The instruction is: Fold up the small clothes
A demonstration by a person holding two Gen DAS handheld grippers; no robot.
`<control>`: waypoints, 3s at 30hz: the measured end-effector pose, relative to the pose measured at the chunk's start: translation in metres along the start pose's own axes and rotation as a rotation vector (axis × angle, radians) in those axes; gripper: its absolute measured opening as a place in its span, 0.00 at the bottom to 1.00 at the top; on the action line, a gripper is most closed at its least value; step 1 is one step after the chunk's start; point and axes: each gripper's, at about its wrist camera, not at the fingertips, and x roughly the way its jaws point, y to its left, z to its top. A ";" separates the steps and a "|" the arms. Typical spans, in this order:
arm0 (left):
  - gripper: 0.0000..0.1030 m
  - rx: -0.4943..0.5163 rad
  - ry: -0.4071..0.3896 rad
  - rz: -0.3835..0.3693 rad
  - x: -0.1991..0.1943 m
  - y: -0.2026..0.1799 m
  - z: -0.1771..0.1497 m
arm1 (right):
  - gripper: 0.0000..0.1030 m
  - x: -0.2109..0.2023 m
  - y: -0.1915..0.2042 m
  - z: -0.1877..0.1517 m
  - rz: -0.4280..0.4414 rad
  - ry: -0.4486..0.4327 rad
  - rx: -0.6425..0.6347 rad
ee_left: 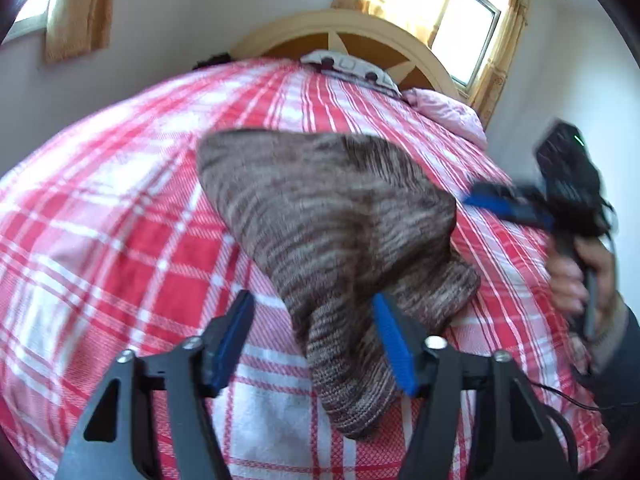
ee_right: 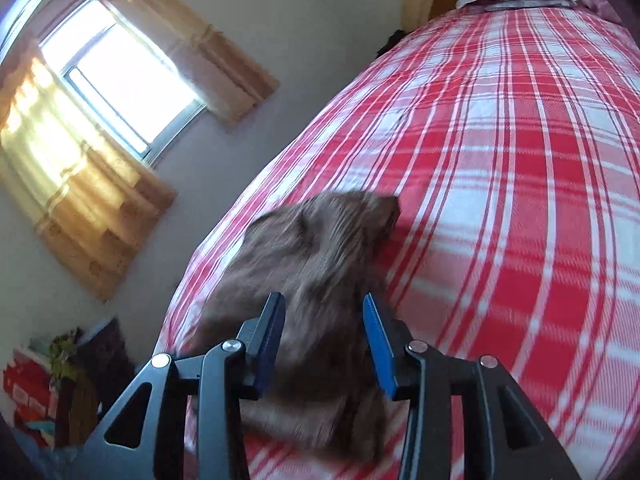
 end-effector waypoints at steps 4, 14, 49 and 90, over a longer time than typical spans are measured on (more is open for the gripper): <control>0.75 0.027 -0.017 0.049 0.001 -0.003 0.002 | 0.33 0.013 0.018 -0.046 -0.081 0.120 -0.053; 0.93 0.065 -0.058 0.229 0.011 0.009 0.037 | 0.05 -0.004 0.029 -0.069 -0.267 0.104 -0.152; 0.94 0.019 0.050 0.282 0.027 0.009 0.010 | 0.55 0.051 0.040 -0.037 -0.283 0.041 -0.152; 1.00 0.126 -0.333 0.245 -0.133 -0.064 0.014 | 0.65 -0.108 0.188 -0.116 -0.483 -0.452 -0.348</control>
